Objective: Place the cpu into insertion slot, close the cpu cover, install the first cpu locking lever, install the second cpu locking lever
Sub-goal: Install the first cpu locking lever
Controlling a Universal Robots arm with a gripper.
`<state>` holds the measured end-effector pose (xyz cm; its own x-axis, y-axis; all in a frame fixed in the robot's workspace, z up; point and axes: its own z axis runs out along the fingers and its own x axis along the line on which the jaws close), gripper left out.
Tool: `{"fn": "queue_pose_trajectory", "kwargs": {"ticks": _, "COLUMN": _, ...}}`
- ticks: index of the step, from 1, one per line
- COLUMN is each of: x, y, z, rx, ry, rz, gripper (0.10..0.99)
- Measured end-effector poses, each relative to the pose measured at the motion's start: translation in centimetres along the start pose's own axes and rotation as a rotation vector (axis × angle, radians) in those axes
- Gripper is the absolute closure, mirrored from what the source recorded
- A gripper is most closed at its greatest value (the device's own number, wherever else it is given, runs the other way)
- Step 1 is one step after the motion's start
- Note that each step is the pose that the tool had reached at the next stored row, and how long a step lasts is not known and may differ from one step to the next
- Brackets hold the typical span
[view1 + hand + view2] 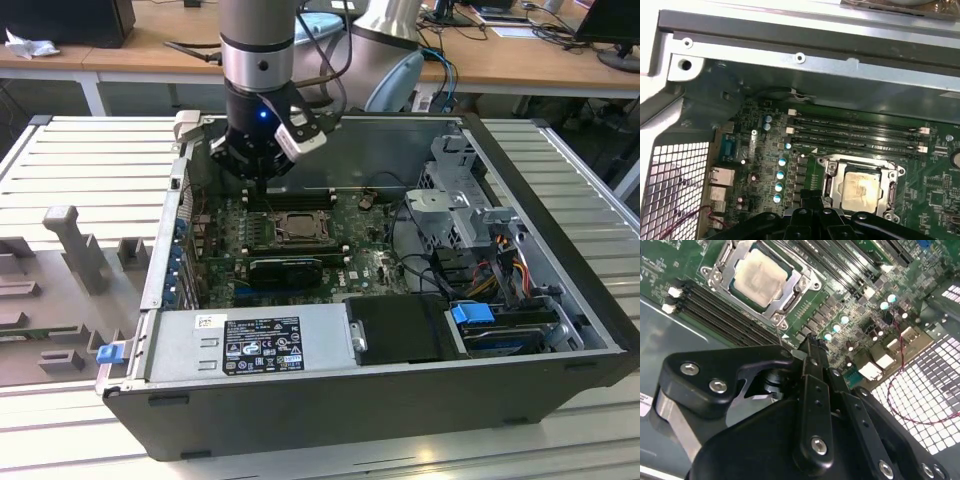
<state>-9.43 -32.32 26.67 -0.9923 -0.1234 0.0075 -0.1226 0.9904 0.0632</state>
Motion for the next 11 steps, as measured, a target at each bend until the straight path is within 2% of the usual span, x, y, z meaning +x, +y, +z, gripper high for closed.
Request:
{"fn": "queue_pose_trajectory", "kwargs": {"ticks": 5, "x": 2.12, "y": 0.5, "z": 0.39, "rx": -0.005, "ry": -0.0009, "rz": 0.0, "gripper": 0.98}}
{"fn": "queue_pose_trajectory", "kwargs": {"ticks": 11, "x": 2.04, "y": 1.39, "z": 1.14, "rx": -0.006, "ry": -0.0019, "rz": 0.015, "gripper": 0.98}}
